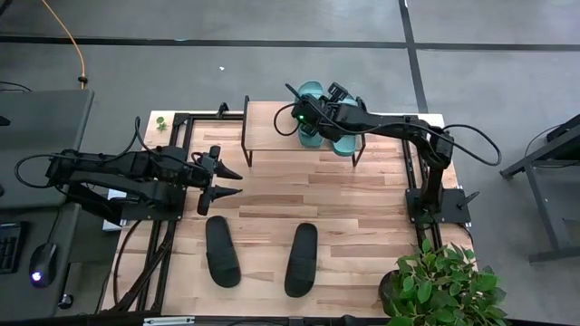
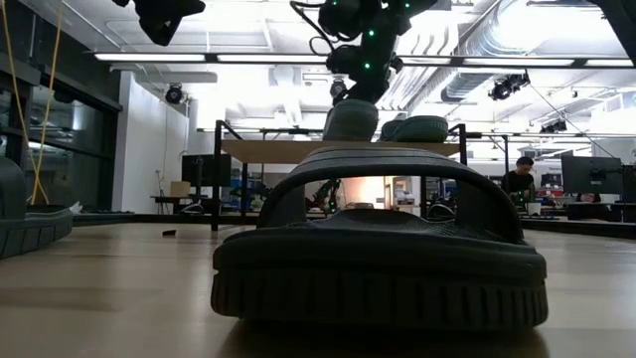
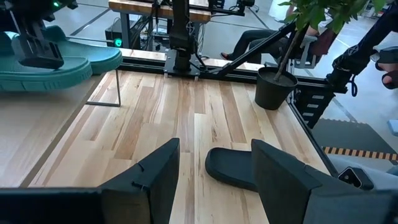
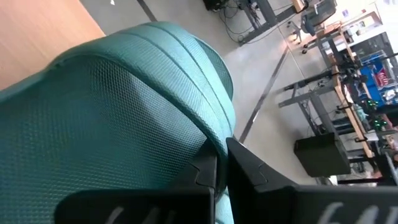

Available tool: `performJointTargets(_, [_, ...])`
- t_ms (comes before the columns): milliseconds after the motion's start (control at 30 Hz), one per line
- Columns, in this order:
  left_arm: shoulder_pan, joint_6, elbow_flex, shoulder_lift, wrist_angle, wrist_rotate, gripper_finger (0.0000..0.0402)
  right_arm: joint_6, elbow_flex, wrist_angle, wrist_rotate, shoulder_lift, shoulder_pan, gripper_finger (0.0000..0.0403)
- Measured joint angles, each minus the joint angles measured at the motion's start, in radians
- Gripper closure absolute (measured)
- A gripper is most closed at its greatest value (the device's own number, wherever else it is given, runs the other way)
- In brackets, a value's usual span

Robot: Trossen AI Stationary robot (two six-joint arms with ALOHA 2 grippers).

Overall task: Pick and place slides into the shelf
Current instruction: Put the green slide on the shelf

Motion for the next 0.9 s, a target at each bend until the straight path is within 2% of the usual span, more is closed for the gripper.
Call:
performJointTargets(300, [0.0,0.0,0.0,0.0,-0.001,0.0,0.0218,0.081,0.0,-0.158,0.053,0.0,0.0,0.0403])
performJointTargets(600, [0.0,0.0,0.0,0.0,-0.001,0.0,0.0218,0.062,0.0,-0.166,0.039,0.0,-0.001,0.0403])
performJointTargets(900, [0.0,0.0,0.0,0.0,-0.001,0.0,0.0218,0.036,0.0,-0.167,-0.018,-0.001,-0.001,0.0403])
